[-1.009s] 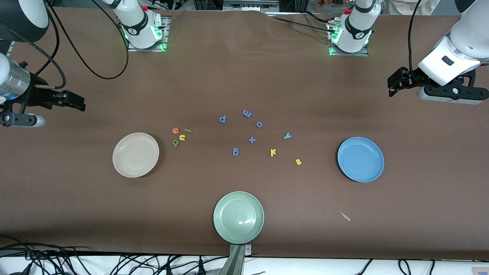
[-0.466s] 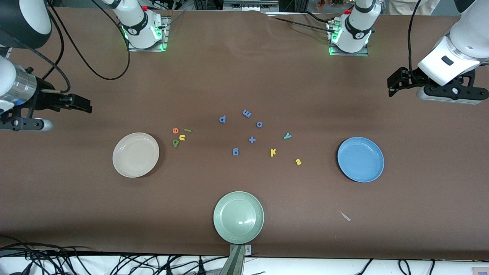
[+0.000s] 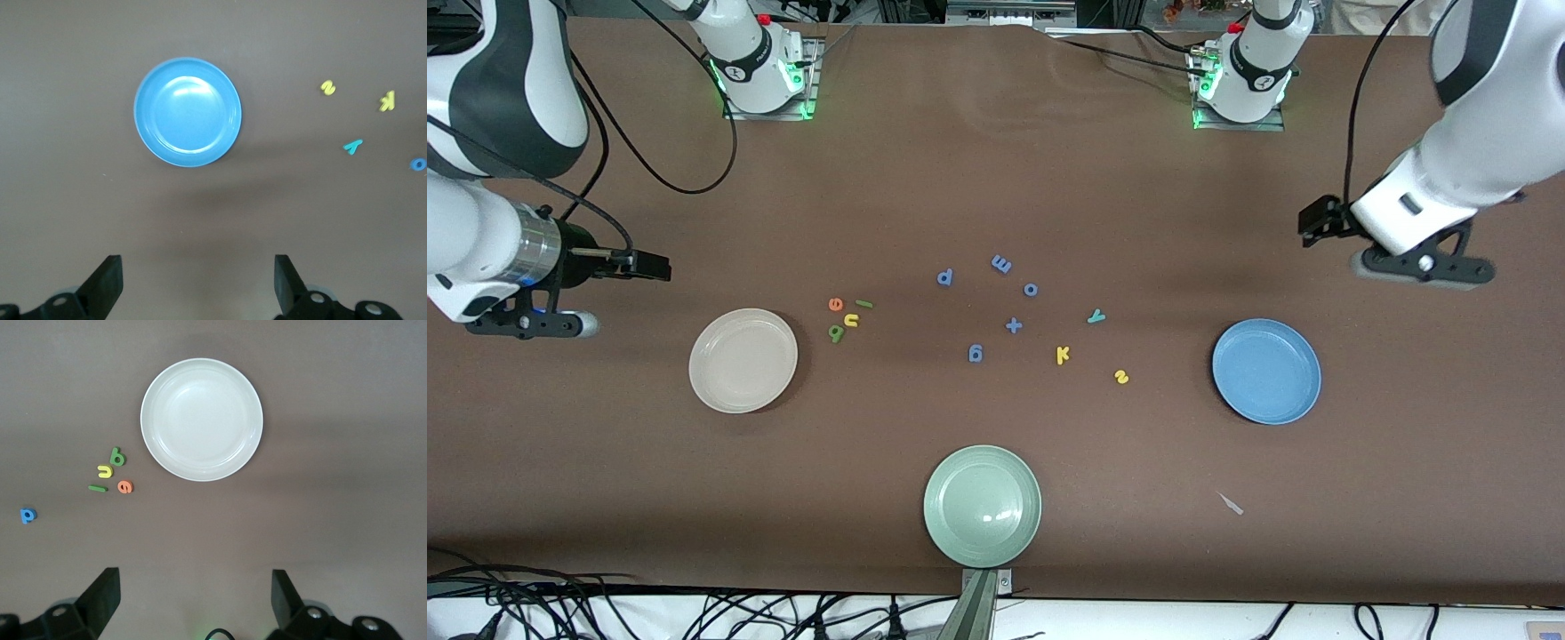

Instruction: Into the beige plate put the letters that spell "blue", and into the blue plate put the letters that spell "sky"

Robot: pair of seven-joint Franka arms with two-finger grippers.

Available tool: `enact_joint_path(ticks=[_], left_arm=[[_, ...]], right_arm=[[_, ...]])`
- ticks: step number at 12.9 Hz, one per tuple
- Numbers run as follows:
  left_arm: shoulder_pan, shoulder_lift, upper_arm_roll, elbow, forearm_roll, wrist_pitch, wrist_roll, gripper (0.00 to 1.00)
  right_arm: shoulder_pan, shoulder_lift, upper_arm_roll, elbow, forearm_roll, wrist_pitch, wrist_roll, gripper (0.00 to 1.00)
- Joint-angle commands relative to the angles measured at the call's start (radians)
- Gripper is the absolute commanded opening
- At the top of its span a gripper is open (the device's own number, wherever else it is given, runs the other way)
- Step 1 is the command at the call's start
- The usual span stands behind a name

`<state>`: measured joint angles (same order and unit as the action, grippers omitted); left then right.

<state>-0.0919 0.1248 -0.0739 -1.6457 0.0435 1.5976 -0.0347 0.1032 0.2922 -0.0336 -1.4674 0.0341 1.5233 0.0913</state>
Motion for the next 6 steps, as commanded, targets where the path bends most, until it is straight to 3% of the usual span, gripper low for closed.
enact_joint_path(ticks=[1,6], left_arm=[[-0.008,0.122,-0.004,0.037,-0.008,-0.008,-0.001,1.0],[-0.063,0.37,-0.043,0.158,-0.037,0.082,-0.017,1.0]], right_arm=[[0.018,0.004,0.007,0.007,0.02,0.003,-0.019,1.0],[0.027,0.073,0.007,0.004,0.116,0.096,-0.015,1.0]])
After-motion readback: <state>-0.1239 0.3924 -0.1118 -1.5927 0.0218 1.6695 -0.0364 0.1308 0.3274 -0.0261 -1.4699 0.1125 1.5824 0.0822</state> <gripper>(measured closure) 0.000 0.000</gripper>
